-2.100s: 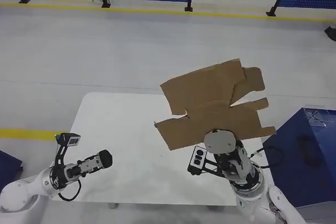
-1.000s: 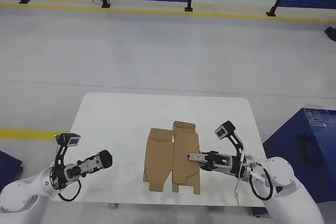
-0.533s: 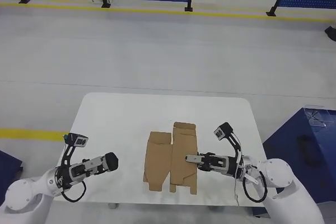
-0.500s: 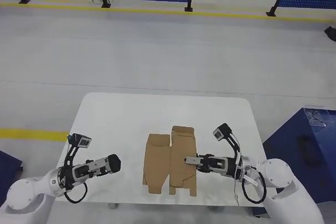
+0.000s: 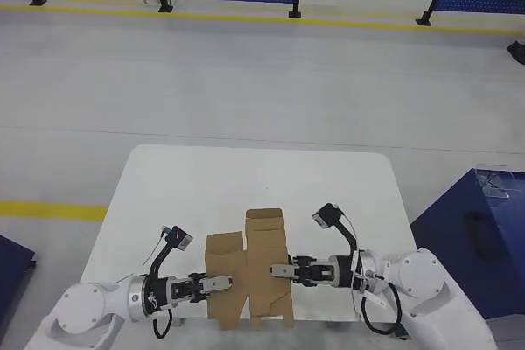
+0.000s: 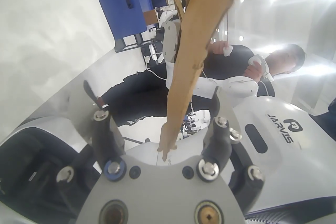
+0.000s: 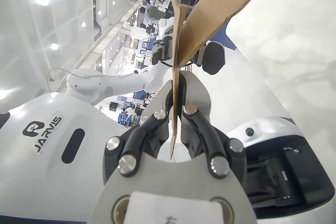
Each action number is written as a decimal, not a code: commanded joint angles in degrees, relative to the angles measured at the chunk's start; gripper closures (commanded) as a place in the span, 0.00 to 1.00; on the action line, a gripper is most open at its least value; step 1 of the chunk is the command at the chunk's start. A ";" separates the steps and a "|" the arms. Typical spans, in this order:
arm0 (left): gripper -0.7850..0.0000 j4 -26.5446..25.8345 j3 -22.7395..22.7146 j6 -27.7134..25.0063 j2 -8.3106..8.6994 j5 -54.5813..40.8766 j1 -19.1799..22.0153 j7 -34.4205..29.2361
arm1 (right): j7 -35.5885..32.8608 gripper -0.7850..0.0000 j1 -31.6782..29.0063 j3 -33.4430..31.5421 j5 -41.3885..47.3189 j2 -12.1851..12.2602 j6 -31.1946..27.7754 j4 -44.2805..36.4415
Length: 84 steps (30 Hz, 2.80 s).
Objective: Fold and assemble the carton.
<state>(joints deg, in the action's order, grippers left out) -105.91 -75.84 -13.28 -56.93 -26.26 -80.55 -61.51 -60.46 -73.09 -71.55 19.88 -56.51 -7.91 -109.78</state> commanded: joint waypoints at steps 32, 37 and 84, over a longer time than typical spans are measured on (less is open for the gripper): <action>1.00 -5.86 -0.63 -18.16 -0.30 7.60 -5.77 4.87 | -7.23 0.69 3.78 -0.61 26.44 -1.13 6.60 14.82; 1.00 -6.07 0.24 -18.06 -0.33 9.17 -5.93 5.82 | -4.26 1.00 4.36 1.23 22.36 -1.42 6.38 13.58; 0.00 -16.81 3.73 -26.33 -3.51 79.66 -11.98 54.28 | 6.85 1.00 -2.00 -9.59 6.95 -0.38 -9.90 1.94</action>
<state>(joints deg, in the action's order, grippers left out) -123.06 -73.72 -38.71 -60.40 52.79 -92.73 -6.30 -53.80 -74.93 -81.09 26.90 -56.87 -17.47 -107.79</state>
